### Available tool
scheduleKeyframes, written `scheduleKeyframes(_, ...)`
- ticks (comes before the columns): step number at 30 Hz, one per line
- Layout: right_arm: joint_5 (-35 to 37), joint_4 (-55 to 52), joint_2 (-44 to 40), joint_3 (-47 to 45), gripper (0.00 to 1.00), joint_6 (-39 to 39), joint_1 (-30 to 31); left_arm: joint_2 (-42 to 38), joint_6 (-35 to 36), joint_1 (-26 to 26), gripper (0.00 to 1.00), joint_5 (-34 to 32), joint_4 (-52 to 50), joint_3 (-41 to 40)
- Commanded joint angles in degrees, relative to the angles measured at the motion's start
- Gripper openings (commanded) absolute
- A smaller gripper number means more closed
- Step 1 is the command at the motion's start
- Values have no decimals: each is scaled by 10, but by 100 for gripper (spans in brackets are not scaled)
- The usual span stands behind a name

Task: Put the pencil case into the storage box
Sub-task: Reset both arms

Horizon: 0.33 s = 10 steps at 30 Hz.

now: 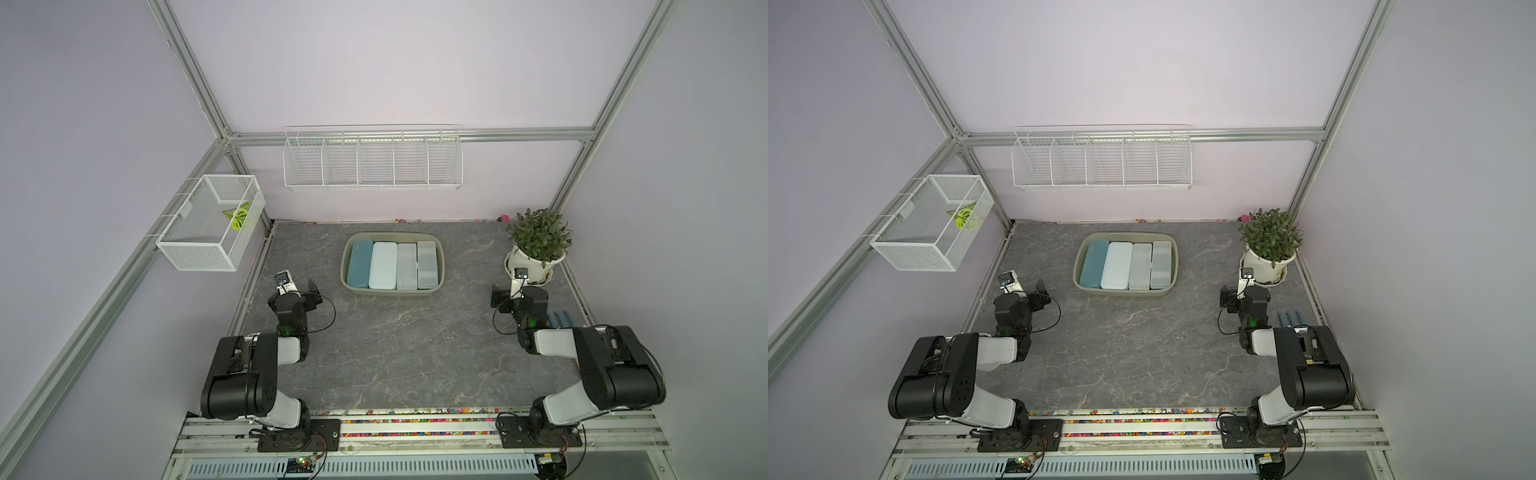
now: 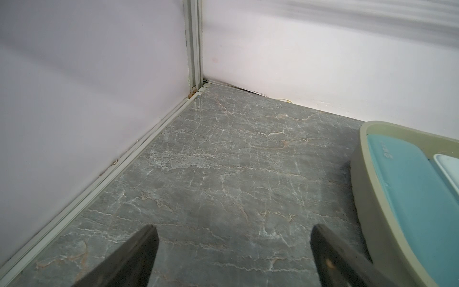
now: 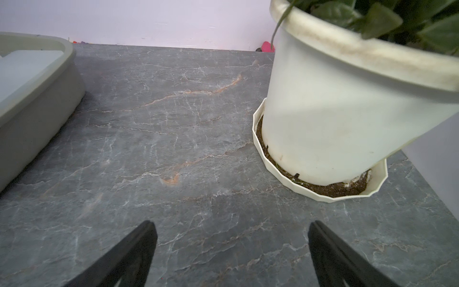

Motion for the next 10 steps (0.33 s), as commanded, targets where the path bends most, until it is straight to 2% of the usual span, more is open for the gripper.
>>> scheduleKeyframes(1,-2,-3,-10,7,99,-3,-1,-5,10,-2,100,5,5,5)
scheduleKeyframes(10,-2,-7,-8,10,99,-3,-1,-5,10,-2,100,5,5,5)
